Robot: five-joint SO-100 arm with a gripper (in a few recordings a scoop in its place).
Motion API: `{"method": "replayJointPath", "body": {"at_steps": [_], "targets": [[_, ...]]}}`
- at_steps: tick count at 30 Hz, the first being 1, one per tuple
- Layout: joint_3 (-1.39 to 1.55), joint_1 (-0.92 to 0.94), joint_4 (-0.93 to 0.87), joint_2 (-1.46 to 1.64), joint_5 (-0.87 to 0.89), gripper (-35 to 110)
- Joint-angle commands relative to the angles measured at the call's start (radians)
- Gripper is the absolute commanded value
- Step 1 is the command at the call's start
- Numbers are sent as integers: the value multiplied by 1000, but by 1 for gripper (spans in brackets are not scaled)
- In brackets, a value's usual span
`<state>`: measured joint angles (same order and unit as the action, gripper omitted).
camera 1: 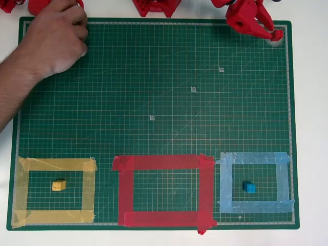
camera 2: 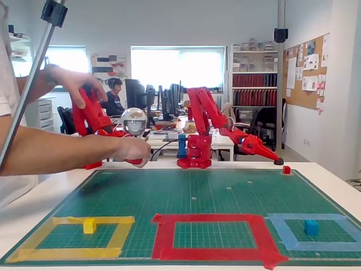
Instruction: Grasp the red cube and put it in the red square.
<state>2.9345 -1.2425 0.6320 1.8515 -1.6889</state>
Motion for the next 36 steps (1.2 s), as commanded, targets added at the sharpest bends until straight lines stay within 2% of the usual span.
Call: {"method": "replayJointPath", "body": {"at_steps": [1, 4, 10, 36], "targets": [[9, -12, 94, -26, 32, 11], [-26, -20, 109, -63, 66, 14], [-35, -29, 290, -170, 98, 15], [-192, -81, 298, -379, 97, 22]]}}
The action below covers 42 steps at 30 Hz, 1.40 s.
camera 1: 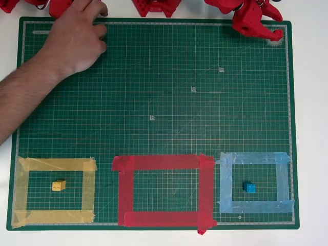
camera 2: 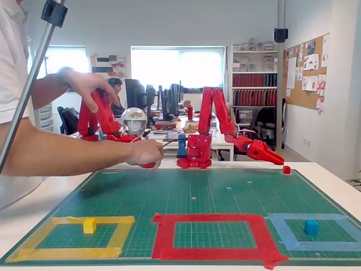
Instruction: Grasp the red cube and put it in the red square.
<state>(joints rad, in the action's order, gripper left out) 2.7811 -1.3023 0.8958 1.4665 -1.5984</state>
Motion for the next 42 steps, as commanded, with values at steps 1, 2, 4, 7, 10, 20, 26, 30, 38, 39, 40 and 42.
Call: {"method": "replayJointPath", "body": {"at_steps": [1, 2, 4, 7, 10, 20, 26, 30, 38, 39, 40, 42], "targets": [[-44, -21, 34, -2, 5, 22], [-49, -21, 34, -8, 3, 22], [-63, -21, 34, -21, 3, 22], [-87, -25, 34, -49, 5, 22], [-110, -25, 34, -80, 5, 22], [-132, -25, 34, -133, 6, 22], [-149, -25, 32, -146, 6, 22], [-158, -23, 28, -158, 6, 22], [-186, -18, 25, -196, 6, 22], [-186, -18, 25, -196, 6, 22], [-187, -18, 25, -196, 5, 22], [-187, -21, 25, -196, 0, 18]]}}
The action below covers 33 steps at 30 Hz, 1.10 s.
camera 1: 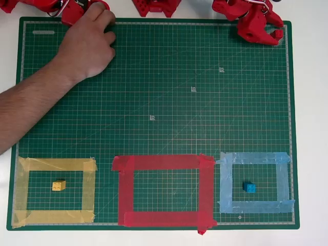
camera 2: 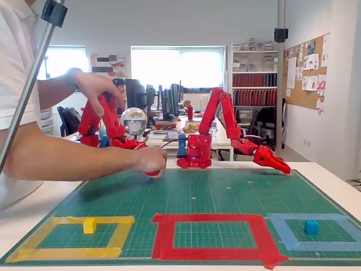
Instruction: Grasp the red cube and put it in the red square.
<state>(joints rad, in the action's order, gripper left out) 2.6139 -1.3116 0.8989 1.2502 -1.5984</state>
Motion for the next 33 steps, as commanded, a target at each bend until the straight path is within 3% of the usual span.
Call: {"method": "replayJointPath", "body": {"at_steps": [1, 6, 19, 25, 29, 33], "targets": [[-20, -15, 21, 20, 0, 16], [-21, -25, 23, 26, -3, -1], [-44, 9, 40, 77, -6, -1], [-186, 213, 18, 176, 2, -1], [-281, 422, -127, 245, 3, -1], [-328, 644, -152, 238, 8, -1]]}}
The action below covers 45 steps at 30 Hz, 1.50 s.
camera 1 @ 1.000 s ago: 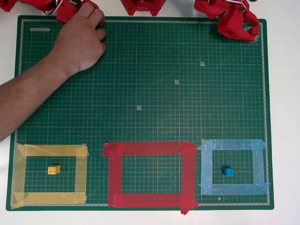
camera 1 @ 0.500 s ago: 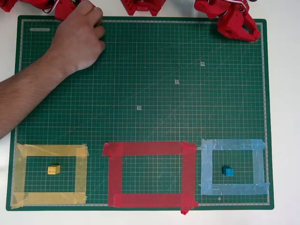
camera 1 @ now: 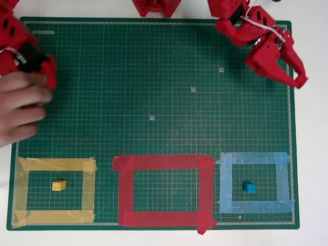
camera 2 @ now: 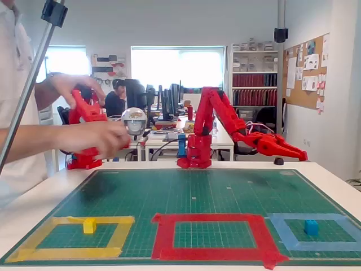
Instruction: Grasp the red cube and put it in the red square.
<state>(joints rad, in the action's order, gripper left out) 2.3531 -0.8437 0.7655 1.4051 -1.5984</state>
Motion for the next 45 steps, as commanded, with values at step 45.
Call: {"method": "replayJointPath", "body": {"at_steps": [45], "targets": [[-834, 752, -60, -784, 38, -1]]}}
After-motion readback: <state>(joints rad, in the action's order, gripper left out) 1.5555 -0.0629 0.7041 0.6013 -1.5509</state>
